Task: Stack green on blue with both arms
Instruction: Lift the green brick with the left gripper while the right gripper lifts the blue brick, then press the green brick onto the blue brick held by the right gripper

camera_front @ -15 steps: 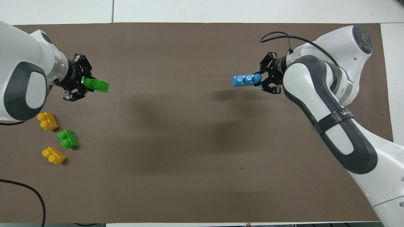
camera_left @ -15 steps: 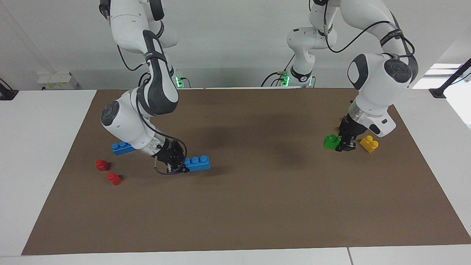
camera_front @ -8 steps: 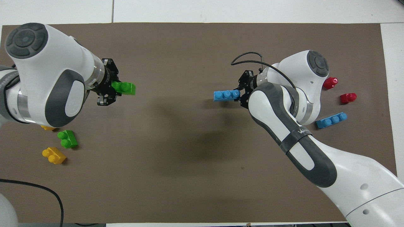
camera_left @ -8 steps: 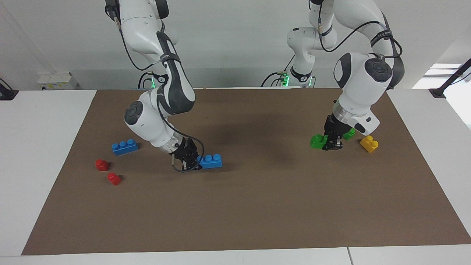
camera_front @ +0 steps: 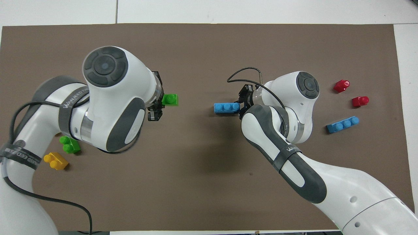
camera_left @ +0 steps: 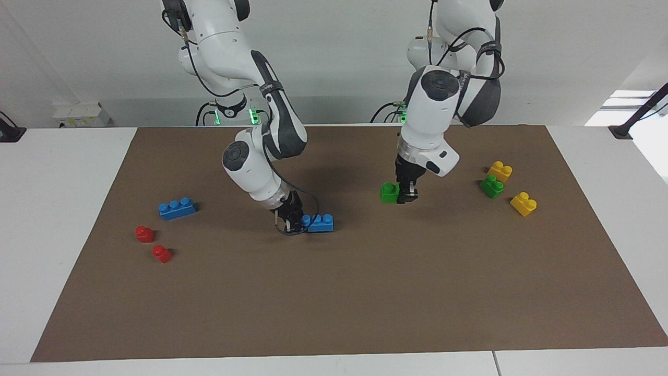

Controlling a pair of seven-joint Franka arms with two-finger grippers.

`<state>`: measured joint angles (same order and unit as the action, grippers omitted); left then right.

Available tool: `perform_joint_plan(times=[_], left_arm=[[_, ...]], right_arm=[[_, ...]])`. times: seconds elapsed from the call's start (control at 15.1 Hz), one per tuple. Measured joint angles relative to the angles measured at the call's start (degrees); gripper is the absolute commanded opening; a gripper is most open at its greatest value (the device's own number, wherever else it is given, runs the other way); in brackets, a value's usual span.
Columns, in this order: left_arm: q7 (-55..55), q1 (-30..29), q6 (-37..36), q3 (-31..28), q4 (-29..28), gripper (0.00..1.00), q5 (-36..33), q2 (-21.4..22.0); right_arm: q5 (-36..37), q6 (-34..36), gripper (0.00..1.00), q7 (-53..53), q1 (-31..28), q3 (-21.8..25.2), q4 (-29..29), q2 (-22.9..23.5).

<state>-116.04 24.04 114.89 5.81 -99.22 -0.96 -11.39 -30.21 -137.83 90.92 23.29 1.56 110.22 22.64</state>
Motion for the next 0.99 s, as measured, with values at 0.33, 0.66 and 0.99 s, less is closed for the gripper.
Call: perform_joint_plan(times=[0.33, 0.66, 0.99], left_arm=[[-7.2, 5.9, 4.2, 0.0, -0.9, 0.00, -0.7, -1.6], [-13.9, 10.7, 7.7, 0.0, -0.5, 0.00, -3.8, -5.9], [-15.3, 11.7, 10.4, -0.2, 2.1, 0.00, -4.7, -10.7]], right_arm=[[0.0, -0.6, 0.00, 1.0, 0.9, 0.0, 0.9, -0.3], [0.0, -0.7, 0.00, 1.3, 1.4, 0.1, 0.9, -0.4], [0.0, -2.2, 0.00, 1.3, 1.4, 0.1, 1.5, -0.4]])
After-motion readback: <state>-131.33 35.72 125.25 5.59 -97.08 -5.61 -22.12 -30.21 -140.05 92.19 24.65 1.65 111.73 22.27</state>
